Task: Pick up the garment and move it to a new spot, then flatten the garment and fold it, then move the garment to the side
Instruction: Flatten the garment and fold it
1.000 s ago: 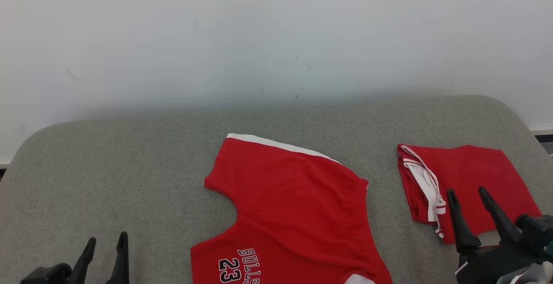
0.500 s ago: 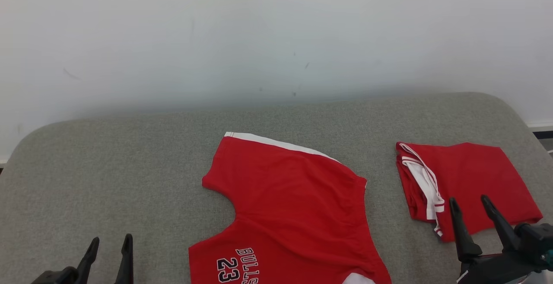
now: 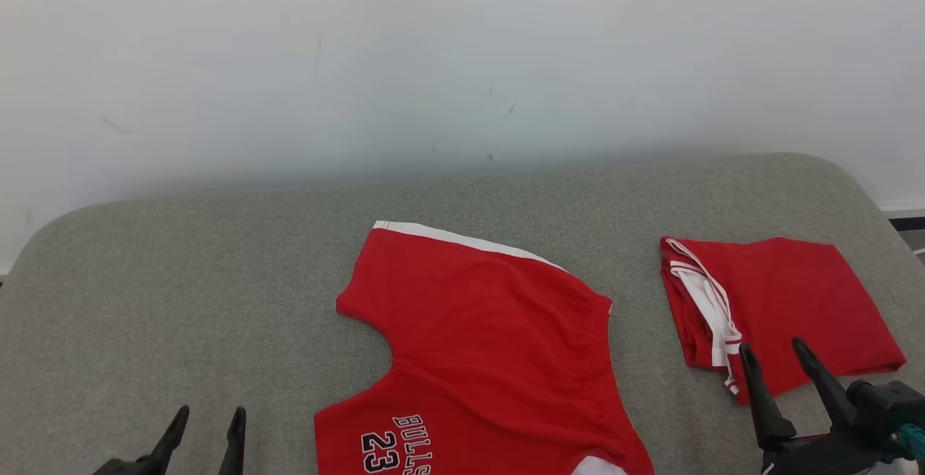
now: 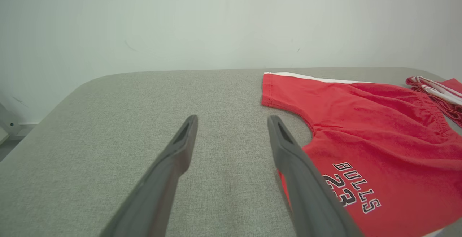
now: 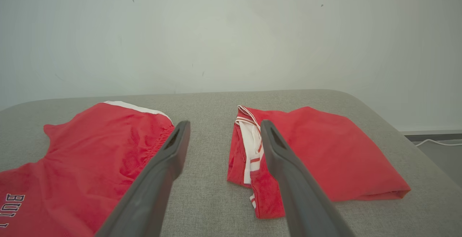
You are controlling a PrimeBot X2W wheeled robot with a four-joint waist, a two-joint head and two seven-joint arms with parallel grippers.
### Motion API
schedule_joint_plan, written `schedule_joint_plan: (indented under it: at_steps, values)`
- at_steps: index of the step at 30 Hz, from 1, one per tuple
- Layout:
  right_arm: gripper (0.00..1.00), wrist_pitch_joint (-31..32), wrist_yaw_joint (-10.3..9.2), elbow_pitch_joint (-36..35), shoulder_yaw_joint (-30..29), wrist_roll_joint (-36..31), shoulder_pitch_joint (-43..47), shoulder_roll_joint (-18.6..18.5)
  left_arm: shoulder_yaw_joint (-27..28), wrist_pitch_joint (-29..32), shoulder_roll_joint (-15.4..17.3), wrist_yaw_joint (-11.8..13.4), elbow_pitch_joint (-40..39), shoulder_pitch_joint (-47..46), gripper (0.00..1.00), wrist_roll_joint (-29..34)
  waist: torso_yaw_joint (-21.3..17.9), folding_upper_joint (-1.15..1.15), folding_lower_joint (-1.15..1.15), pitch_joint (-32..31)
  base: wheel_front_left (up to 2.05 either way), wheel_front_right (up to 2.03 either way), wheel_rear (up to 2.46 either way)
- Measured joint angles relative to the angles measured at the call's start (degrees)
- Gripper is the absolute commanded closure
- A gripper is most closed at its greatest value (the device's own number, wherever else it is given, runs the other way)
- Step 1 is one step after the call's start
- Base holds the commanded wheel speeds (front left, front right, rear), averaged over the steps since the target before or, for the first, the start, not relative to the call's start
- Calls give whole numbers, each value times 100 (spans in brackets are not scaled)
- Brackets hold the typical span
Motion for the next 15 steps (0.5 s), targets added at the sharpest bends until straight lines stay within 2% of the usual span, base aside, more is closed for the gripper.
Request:
schedule_joint_plan:
  at_steps: [15]
  values:
    - [0, 0, 0, -108, 37, -103, 15, 0, -120, 233, 94, 0, -288, 78, 0, 85, -18, 0, 0, -40, 0, 0, 0]
